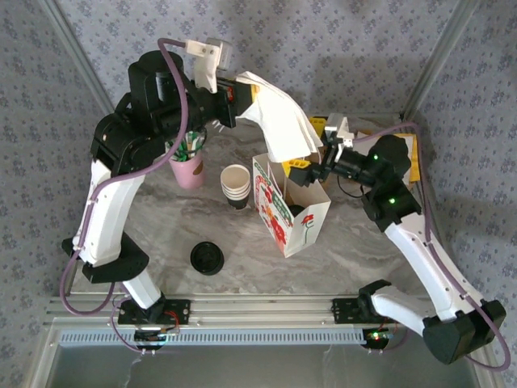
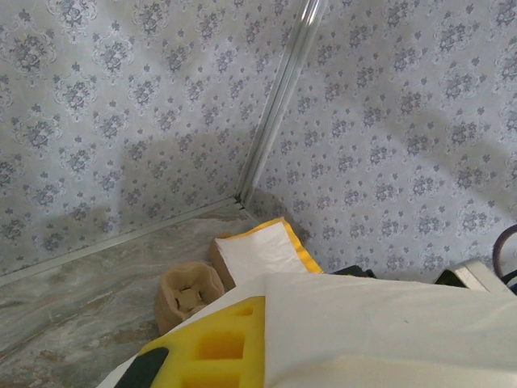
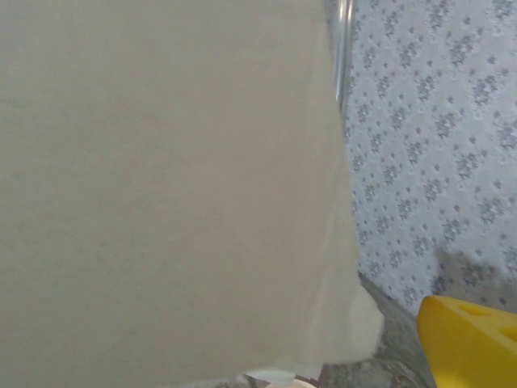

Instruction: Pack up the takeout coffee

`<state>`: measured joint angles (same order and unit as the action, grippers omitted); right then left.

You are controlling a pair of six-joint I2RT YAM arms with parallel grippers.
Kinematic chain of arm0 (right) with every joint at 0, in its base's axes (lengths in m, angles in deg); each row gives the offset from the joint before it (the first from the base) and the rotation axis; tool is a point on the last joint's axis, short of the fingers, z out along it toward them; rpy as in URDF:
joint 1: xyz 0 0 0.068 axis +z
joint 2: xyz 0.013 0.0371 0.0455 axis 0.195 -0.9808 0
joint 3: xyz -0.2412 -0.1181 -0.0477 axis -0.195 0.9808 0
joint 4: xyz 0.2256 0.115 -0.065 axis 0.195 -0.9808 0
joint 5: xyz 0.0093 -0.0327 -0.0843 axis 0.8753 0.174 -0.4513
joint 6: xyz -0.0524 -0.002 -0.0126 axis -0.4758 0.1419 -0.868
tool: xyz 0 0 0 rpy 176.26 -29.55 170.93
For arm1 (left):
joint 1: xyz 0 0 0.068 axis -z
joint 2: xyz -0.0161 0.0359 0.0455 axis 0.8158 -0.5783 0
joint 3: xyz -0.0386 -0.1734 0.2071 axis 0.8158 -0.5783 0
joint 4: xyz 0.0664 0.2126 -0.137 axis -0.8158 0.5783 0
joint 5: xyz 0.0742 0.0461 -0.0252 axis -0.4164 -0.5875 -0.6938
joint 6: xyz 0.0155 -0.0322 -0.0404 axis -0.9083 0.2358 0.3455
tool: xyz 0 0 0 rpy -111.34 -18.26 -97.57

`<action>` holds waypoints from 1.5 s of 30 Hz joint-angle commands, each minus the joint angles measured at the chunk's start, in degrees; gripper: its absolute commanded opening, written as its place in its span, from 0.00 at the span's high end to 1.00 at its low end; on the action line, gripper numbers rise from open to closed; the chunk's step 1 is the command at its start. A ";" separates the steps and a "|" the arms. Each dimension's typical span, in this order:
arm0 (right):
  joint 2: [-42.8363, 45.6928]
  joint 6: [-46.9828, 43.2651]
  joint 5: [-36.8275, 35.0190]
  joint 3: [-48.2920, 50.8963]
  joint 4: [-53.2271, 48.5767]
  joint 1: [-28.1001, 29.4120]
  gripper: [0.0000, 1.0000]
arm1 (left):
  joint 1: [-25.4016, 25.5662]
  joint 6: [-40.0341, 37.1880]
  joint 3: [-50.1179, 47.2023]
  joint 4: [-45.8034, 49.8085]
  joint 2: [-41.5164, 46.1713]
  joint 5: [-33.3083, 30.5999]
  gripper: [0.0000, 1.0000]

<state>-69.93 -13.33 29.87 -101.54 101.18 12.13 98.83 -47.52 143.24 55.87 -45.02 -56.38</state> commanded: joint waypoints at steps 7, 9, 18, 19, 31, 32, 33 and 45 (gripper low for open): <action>-0.70 1.63 -1.36 1.76 7.34 4.13 0.00 | -1.55 1.78 3.31 -2.47 -0.77 1.62 1.00; -0.57 2.14 -1.46 2.01 7.87 4.44 0.00 | -1.88 2.17 3.80 -2.33 -1.11 1.72 1.00; -2.63 2.69 -13.99 3.50 14.61 8.66 0.02 | -2.16 3.40 3.98 -3.16 -1.82 2.39 1.00; -3.09 2.78 -14.93 3.52 15.38 9.19 0.03 | -2.22 3.50 3.98 -3.17 -1.84 2.47 1.00; -2.08 5.77 -27.32 3.73 18.72 11.95 0.36 | -2.35 3.18 4.00 -1.61 -1.77 2.61 1.00; -1.76 6.00 -27.94 3.67 18.28 12.02 0.42 | -2.34 3.15 4.03 -1.51 -1.76 2.68 1.00; -1.37 6.19 -28.44 3.68 17.95 12.04 0.51 | -2.34 3.12 4.02 -1.33 -1.83 2.78 1.00; 1.87 5.15 -35.26 -0.94 4.03 11.76 1.00 | -2.33 0.83 2.33 2.97 -0.20 2.88 1.00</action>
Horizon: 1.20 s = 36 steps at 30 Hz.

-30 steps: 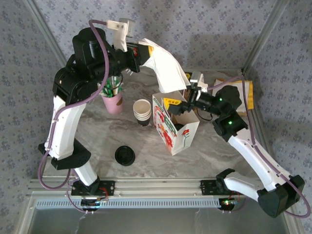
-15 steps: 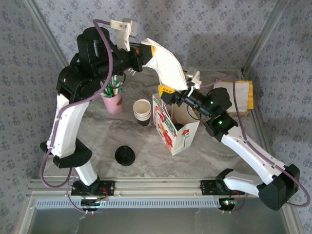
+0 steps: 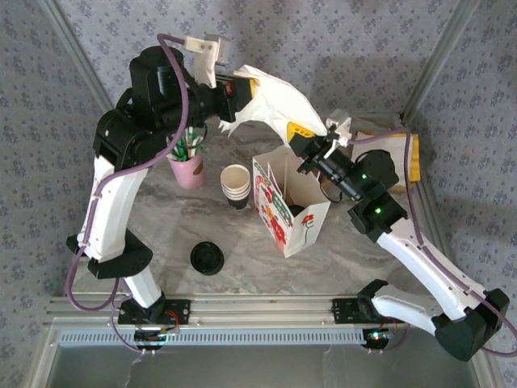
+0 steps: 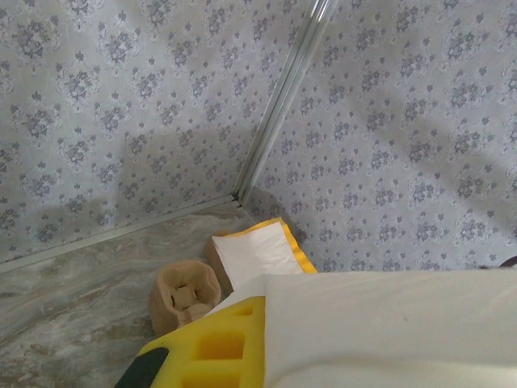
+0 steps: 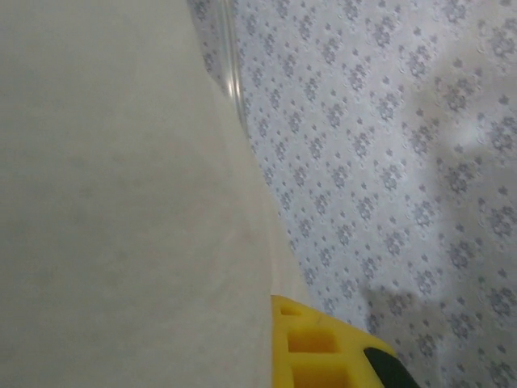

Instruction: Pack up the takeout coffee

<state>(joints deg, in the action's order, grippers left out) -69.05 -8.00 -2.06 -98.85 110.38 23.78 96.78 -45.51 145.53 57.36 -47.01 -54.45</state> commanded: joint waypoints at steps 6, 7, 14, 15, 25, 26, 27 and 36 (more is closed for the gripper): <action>0.08 2.93 -8.35 -11.51 -18.89 -0.44 1.00 | -0.12 -1.81 -4.74 2.47 4.45 1.54 1.00; -0.03 3.45 -8.59 -12.60 -21.40 -0.72 1.00 | -0.11 -1.81 -5.59 2.17 5.03 1.42 1.00; -2.52 6.09 -8.97 -20.11 -35.35 -2.40 1.00 | 0.77 -0.54 -10.95 -0.93 7.55 2.26 1.00; -3.09 7.05 -8.89 -21.20 -37.79 -2.54 1.00 | 0.92 -0.41 -11.59 -1.25 7.77 2.34 1.00; -5.54 13.64 -6.61 -26.75 -50.49 -5.81 1.00 | 2.66 3.57 -20.38 -9.34 10.35 1.75 1.00; -5.24 13.44 -6.45 -26.62 -50.54 -6.05 1.00 | 2.67 2.86 -20.23 -9.06 10.25 1.55 1.00; -4.80 12.97 -6.28 -26.47 -50.55 -6.43 1.00 | 2.70 2.07 -20.03 -8.52 10.17 0.88 1.00; -0.40 10.62 6.64 -23.15 -45.82 -15.79 1.00 | 2.54 -6.23 -15.09 -5.02 8.71 -0.17 1.00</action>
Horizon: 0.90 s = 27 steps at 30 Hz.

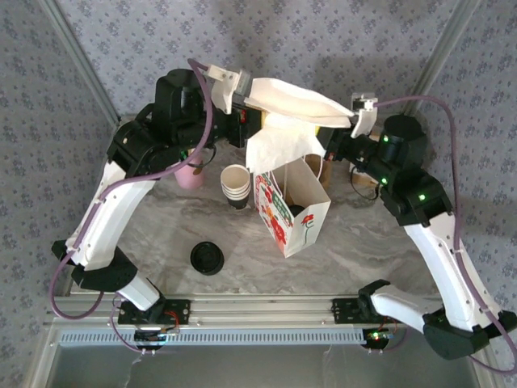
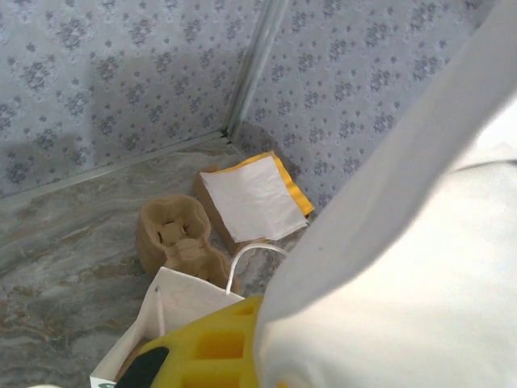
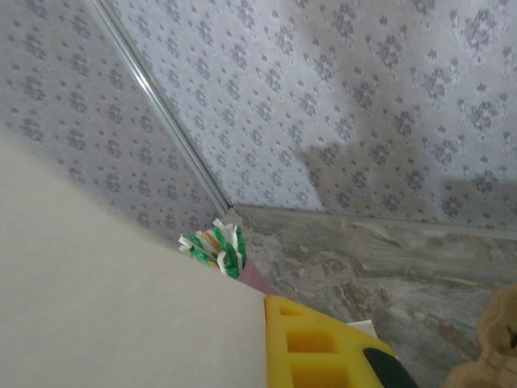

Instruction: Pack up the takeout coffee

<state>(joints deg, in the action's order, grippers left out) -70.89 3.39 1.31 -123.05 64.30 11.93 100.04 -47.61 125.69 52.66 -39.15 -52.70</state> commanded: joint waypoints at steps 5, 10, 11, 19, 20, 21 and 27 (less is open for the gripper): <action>1.75 -3.81 15.10 1.19 1.37 -8.25 0.90 | -0.72 -9.25 8.63 1.98 -0.61 0.57 1.00; 2.96 -4.09 15.50 1.32 0.29 -10.93 0.83 | -0.77 -14.44 8.43 2.13 0.44 0.27 1.00; 3.35 -4.12 15.71 1.40 0.33 -11.49 0.79 | -0.79 -16.28 8.34 2.22 0.68 0.30 1.00; 7.37 -7.73 21.75 1.44 0.45 -15.85 0.66 | -0.72 -31.88 6.22 -1.97 4.06 -3.82 1.00; 7.75 -8.42 23.52 0.94 0.40 -16.39 0.65 | -0.64 -33.79 5.91 -2.70 4.44 -3.70 1.00; 7.95 -9.08 24.85 0.44 0.37 -16.94 0.65 | -0.57 -35.48 5.71 -3.11 4.68 -3.62 1.00; 5.90 -9.87 34.67 -5.36 1.82 -18.16 0.55 | 1.43 -43.66 5.71 -2.19 6.03 -3.03 1.00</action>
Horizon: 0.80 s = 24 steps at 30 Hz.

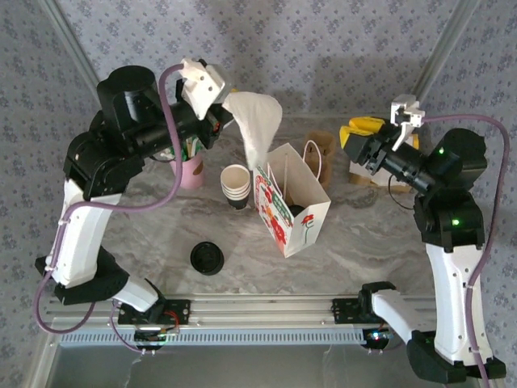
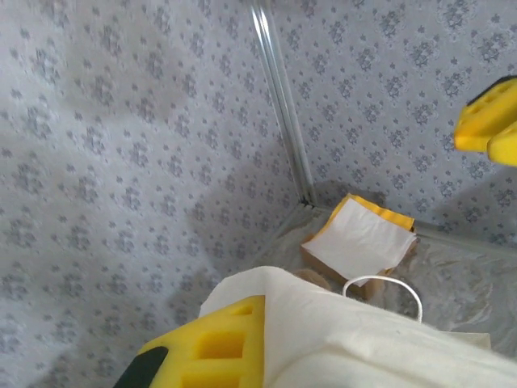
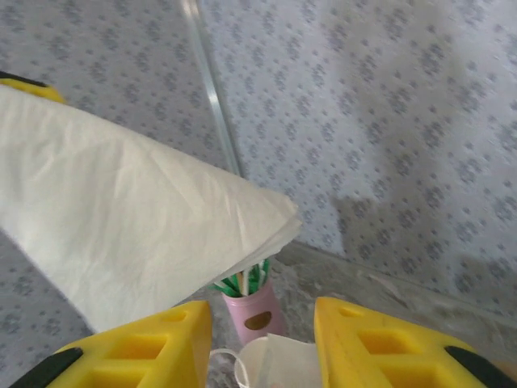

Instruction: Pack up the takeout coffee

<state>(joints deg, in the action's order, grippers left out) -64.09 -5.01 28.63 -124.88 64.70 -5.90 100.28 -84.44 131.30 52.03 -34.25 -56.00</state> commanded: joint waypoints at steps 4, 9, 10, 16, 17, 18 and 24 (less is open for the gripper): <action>-4.71 -0.60 14.91 -7.07 2.82 0.80 0.31 | 3.46 -10.06 0.19 1.06 1.68 1.50 1.00; -7.78 -11.93 14.43 -10.20 -2.95 7.55 0.08 | 6.02 -10.36 0.82 4.33 1.54 2.86 1.00; -8.22 -15.15 13.51 -10.68 -4.39 9.34 0.03 | 6.48 -10.34 1.22 5.20 1.30 3.35 1.00; -15.77 -23.88 15.53 -18.57 -10.64 13.83 0.00 | 9.29 -9.51 3.39 7.53 -0.09 5.26 1.00; -17.48 -25.21 15.85 -20.50 -13.56 14.70 0.00 | 9.62 -9.33 3.64 7.69 -0.37 5.49 1.00; -19.00 -26.46 16.00 -22.13 -15.24 15.54 0.00 | 9.84 -9.22 3.86 7.79 -0.60 5.58 1.00; -24.31 -30.64 17.05 -26.94 -20.94 19.10 0.03 | 10.21 -7.62 3.96 6.97 -1.33 7.10 1.00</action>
<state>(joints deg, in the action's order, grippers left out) -87.48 -31.52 43.56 -149.43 48.76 11.91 109.98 -93.07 133.34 59.41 -34.95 -51.17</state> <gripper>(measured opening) 0.974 0.049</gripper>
